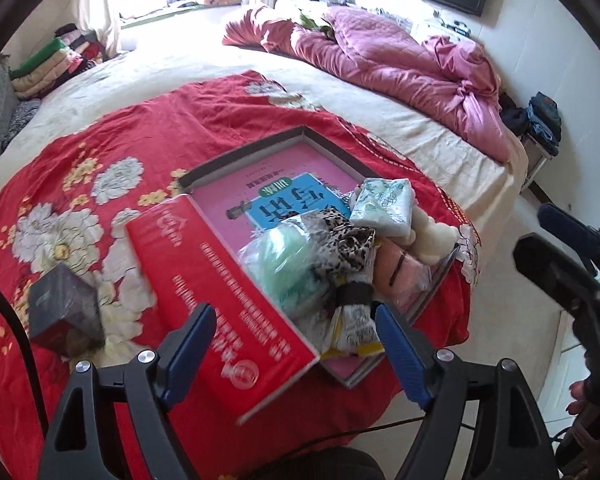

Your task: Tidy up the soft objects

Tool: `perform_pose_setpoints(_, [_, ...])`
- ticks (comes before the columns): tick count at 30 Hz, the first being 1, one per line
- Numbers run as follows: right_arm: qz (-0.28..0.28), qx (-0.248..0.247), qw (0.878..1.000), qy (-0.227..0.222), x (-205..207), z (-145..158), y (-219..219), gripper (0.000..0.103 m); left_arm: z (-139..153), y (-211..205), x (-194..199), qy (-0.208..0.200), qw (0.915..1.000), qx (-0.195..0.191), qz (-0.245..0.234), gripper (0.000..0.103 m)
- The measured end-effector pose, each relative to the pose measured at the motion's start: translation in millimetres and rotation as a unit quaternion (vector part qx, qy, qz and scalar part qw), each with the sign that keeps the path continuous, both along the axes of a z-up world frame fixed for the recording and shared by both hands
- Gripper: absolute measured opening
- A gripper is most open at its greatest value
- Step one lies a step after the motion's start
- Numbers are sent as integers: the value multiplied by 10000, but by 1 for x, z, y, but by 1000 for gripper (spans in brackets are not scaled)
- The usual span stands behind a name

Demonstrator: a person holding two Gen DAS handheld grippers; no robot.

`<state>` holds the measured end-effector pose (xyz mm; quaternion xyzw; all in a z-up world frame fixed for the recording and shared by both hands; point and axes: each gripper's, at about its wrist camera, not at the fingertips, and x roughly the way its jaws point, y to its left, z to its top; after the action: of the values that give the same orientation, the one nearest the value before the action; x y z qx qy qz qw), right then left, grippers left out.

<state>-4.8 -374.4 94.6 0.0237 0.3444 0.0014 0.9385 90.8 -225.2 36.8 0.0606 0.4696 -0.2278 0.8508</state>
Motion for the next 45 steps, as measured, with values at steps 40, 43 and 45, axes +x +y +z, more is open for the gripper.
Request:
perform_pose_setpoints(40, [-915, 28, 9953, 315, -100, -16, 66, 78, 18, 79, -113, -364, 9981, 45, 496, 84])
perform_pose_setpoints(43, [-985, 29, 9948, 267, -103, -15, 66, 78, 15, 80, -113, -328, 9981, 56, 510, 84])
perform_pose_setpoints(45, [-996, 8, 9947, 256, -104, -15, 67, 78, 14, 80, -113, -327, 9981, 73, 521, 84])
